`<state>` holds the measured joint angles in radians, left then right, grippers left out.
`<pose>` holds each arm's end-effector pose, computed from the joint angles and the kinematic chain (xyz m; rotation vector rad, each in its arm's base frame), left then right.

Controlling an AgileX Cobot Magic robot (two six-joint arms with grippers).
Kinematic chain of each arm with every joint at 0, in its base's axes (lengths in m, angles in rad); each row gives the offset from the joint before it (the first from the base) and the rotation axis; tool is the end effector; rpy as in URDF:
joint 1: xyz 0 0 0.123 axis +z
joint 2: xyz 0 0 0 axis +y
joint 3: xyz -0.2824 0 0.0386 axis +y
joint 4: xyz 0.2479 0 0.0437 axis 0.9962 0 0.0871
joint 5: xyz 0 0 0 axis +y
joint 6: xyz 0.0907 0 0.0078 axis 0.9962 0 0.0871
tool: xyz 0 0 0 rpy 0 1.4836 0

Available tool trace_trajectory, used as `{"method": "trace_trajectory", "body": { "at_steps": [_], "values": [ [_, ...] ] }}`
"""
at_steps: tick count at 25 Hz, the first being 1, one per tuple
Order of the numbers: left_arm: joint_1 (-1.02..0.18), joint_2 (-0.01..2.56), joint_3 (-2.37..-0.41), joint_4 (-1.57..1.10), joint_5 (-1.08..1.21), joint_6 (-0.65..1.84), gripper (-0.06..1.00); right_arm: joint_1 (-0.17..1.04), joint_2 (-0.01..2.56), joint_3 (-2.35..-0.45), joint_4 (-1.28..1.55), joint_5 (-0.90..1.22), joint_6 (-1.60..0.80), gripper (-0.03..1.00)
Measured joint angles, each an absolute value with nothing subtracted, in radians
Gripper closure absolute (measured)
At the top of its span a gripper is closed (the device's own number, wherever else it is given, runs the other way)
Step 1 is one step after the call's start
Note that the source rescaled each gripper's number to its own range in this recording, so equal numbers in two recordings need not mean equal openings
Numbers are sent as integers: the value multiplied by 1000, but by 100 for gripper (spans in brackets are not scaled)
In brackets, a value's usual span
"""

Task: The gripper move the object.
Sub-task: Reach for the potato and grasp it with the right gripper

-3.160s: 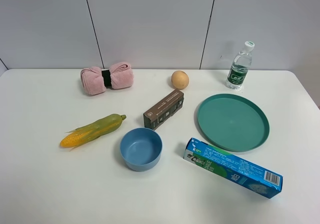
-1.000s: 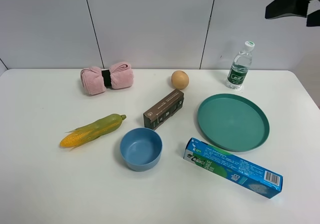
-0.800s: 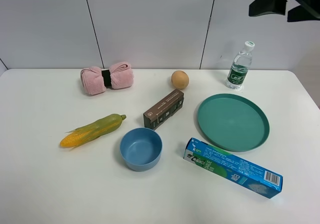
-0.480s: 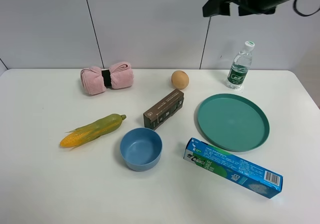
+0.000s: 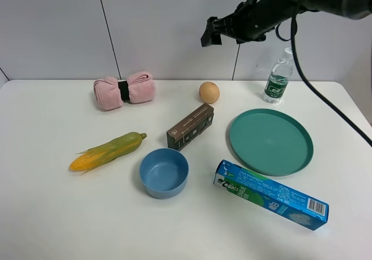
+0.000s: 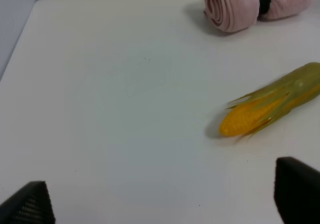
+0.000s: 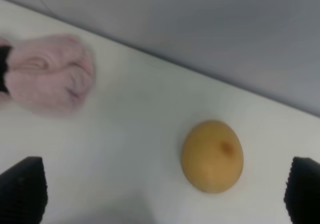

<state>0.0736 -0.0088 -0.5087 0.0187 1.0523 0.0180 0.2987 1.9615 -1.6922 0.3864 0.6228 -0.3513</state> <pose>-0.0070 0.0010 0.2802 -0.0571 2.0184 0.0804 0.4314 0.1538 0.2837 -0.4956 2.2966 0.3910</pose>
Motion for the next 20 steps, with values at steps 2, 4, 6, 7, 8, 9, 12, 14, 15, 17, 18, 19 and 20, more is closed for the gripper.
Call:
{"method": "trace_trajectory", "body": {
  "at_steps": [2,4,6,7,8,9,12,14,15,17,18,19,20],
  "values": [
    [74,-9,-509,19,1052,18,-6,307,2006,-1698,347,619,-322,8],
    [74,-9,-509,19,1052,18,-6,319,2039,-1698,314,609,-298,9],
    [74,-9,-509,19,1052,18,-6,331,2070,-1698,280,597,-274,9],
    [74,-9,-509,19,1052,18,-6,338,2081,-1698,265,590,-264,9],
    [74,-9,-509,19,1052,18,-6,344,2095,-1698,257,579,-254,9],
    [74,-9,-509,19,1052,18,-6,347,2109,-1698,248,566,-246,9],
    [74,-9,-509,19,1052,18,-6,359,2139,-1698,231,517,-223,9],
    [74,-9,-509,19,1052,18,-6,365,2151,-1698,227,475,-207,9],
    [74,-9,-509,19,1052,18,-6,368,2159,-1699,223,459,-198,9],
    [74,-9,-509,19,1052,18,-6,370,2170,-1699,213,423,-168,9],
    [74,-9,-509,19,1052,18,-6,370,2175,-1700,208,411,-146,10],
    [74,-9,-509,19,1052,18,-6,370,2181,-1700,205,402,-127,10],
    [74,-9,-509,19,1052,18,-6,370,2188,-1700,197,395,-101,10]
  ]
}}
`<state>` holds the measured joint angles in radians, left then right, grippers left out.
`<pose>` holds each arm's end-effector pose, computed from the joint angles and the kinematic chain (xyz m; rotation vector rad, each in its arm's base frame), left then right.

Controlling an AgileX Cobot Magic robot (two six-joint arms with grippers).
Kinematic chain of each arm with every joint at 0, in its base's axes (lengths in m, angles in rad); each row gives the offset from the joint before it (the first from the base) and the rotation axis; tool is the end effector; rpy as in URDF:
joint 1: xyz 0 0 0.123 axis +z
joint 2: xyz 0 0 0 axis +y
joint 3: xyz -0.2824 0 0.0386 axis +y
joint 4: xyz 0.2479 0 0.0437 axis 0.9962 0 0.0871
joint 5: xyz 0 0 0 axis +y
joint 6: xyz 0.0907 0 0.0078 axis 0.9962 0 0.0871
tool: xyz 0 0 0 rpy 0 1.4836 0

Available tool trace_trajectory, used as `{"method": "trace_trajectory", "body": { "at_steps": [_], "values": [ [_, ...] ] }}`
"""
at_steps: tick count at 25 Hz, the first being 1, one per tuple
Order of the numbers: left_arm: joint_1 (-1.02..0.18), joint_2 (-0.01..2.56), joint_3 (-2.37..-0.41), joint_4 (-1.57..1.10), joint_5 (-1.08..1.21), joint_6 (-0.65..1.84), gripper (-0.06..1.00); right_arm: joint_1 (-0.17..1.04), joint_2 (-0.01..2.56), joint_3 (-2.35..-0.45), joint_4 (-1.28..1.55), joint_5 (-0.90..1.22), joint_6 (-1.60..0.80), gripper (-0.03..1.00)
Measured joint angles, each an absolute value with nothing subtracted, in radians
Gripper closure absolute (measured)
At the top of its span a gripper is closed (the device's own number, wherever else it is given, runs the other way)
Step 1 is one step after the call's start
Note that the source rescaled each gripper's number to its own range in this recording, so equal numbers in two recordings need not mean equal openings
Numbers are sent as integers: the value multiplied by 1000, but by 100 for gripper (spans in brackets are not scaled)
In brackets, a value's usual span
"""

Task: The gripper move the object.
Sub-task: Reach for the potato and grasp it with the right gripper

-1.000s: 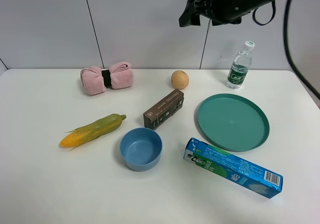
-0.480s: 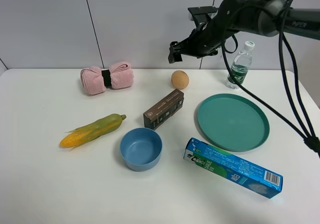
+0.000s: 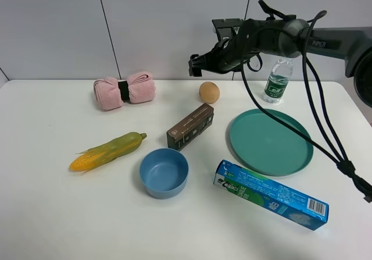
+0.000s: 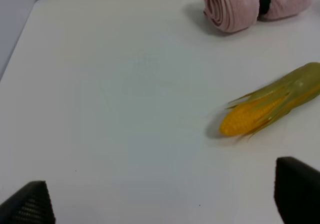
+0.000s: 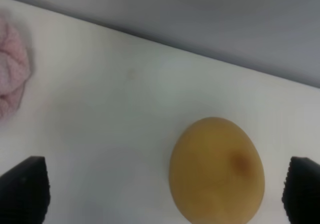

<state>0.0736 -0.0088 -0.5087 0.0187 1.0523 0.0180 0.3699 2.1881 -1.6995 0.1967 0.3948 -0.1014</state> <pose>-0.0070 0.0010 0.2802 -0.0571 2.0184 0.0804 0.4620 0.1865 0.1886 -0.3794 2.3481 0.3060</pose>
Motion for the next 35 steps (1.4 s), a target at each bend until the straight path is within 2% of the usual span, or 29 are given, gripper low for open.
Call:
{"method": "trace_trajectory", "body": {
  "at_steps": [12,35],
  "values": [
    [74,-9,-509,19,1052,18,-6,370,2269,-1700,-24,389,143,15],
    [74,-9,-509,19,1052,18,-6,373,2362,-1705,-8,306,178,15]
  ]
}}
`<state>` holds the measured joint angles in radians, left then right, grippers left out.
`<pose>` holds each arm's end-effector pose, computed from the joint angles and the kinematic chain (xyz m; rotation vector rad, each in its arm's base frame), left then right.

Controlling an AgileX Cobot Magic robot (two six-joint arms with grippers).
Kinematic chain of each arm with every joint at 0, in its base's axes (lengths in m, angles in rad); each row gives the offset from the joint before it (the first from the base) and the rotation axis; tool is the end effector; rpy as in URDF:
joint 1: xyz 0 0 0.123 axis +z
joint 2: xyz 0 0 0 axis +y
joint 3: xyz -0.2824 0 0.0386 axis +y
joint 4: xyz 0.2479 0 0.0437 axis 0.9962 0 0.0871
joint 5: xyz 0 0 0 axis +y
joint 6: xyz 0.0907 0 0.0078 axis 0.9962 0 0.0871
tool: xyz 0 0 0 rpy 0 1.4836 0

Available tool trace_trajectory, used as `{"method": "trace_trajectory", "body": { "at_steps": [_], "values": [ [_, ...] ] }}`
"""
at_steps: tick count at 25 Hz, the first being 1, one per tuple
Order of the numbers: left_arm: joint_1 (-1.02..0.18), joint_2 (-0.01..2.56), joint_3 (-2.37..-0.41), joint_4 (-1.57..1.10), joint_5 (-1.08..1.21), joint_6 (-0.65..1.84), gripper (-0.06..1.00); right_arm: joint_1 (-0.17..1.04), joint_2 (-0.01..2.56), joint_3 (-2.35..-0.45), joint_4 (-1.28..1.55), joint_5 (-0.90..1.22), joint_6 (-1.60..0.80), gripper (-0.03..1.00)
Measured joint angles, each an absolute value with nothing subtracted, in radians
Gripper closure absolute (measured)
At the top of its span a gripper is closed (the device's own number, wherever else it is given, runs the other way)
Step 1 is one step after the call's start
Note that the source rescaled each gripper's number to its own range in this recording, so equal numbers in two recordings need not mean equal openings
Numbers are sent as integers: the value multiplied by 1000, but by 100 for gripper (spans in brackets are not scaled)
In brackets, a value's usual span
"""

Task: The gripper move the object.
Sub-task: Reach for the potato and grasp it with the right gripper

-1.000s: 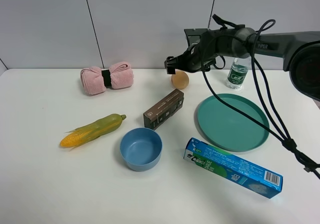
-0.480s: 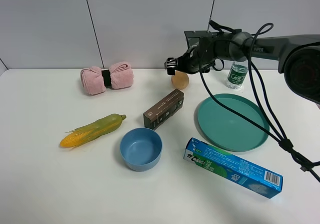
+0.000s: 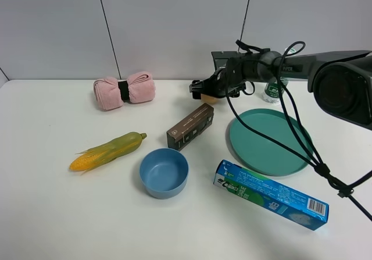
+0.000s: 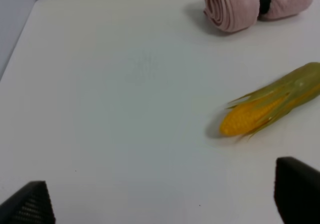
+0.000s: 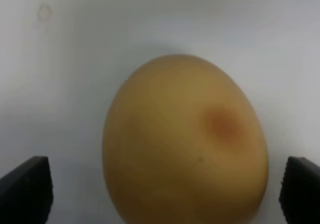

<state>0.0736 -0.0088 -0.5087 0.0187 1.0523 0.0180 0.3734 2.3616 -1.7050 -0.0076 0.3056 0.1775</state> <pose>-0.0070 0.0010 0.2802 -0.0571 2.0184 0.0804 0.4742 0.1856 0.1075 -0.2485 2.4478 0.2369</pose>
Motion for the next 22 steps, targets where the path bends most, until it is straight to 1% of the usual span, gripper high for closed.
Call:
{"method": "trace_trajectory", "body": {
  "at_steps": [3,6,10,16,18,22],
  "values": [
    [74,-9,-509,19,1052,18,-6,373,2364,-1705,-10,277,178,16],
    [74,-9,-509,19,1052,18,-6,373,2367,-1705,-8,255,180,24],
    [74,-9,-509,19,1052,18,-6,373,2379,-1705,-8,259,199,41],
    [74,-9,-509,19,1052,18,-6,373,2389,-1705,-11,274,210,73],
    [74,-9,-509,19,1052,18,-6,373,2389,-1705,-11,274,211,80],
    [74,-9,-509,19,1052,18,-6,373,2389,-1705,-12,277,211,89]
  ]
}}
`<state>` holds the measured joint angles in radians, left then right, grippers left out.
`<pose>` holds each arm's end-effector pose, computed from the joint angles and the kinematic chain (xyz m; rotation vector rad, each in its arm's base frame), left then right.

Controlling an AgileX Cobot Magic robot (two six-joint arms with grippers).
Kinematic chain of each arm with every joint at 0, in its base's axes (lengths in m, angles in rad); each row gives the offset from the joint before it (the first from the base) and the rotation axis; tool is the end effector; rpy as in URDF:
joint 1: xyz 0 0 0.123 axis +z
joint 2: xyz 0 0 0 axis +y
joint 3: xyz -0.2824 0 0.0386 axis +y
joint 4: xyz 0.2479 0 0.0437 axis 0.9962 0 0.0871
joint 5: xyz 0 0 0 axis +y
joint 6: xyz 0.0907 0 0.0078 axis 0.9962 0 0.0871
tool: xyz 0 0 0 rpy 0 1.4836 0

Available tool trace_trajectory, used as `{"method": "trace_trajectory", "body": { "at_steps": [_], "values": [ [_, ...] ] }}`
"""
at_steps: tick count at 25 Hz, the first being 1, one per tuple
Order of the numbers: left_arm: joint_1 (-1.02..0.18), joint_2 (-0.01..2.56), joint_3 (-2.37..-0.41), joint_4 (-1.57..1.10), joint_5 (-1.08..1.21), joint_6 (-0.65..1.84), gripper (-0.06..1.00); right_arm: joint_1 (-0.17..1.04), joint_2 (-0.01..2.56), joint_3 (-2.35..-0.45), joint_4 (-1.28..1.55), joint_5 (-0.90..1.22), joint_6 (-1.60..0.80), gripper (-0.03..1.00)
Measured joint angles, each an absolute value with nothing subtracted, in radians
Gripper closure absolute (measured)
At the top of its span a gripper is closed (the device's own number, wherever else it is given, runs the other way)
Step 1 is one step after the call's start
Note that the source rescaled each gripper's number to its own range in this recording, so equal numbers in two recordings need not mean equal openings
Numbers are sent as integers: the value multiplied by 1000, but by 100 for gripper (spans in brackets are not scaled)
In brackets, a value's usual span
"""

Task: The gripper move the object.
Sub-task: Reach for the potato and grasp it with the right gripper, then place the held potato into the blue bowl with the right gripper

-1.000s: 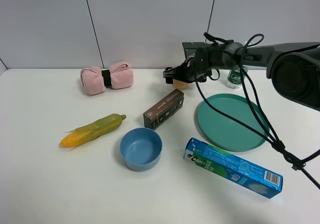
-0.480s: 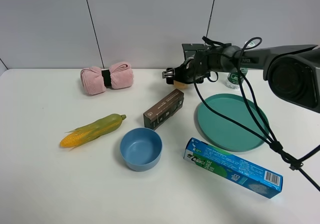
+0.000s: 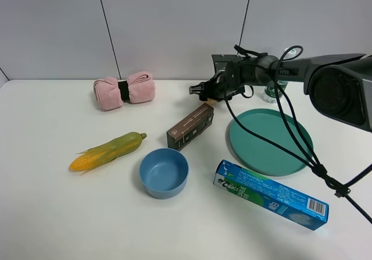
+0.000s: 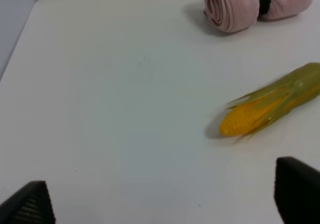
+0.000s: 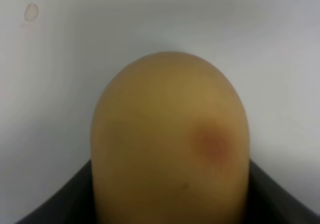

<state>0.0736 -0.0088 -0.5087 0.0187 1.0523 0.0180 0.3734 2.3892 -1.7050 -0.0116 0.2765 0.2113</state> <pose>-0.0070 0.0010 0.2802 -0.0571 2.0184 0.0804 0.4756 0.1860 0.0951 -0.2115 2.4513 0.2492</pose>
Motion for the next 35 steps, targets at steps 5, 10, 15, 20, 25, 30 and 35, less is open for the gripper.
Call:
{"method": "trace_trajectory", "body": {
  "at_steps": [5,10,15,20,25,30,35],
  "values": [
    [74,-9,-509,19,1052,18,-6,373,2360,-1705,-12,313,210,96],
    [74,-9,-509,19,1052,18,-6,373,2266,-1705,-11,354,189,96],
    [74,-9,-509,19,1052,18,-6,373,2136,-1705,-7,445,183,97],
    [74,-9,-509,19,1052,18,-6,373,2013,-1705,16,589,173,97],
    [74,-9,-509,19,1052,18,-6,402,1893,-1705,24,726,124,97],
    [74,-9,-509,19,1052,18,-6,509,1829,-1705,29,803,-15,97],
    [74,-9,-509,19,1052,18,-6,661,1827,-1705,33,833,-34,97]
  ]
}}
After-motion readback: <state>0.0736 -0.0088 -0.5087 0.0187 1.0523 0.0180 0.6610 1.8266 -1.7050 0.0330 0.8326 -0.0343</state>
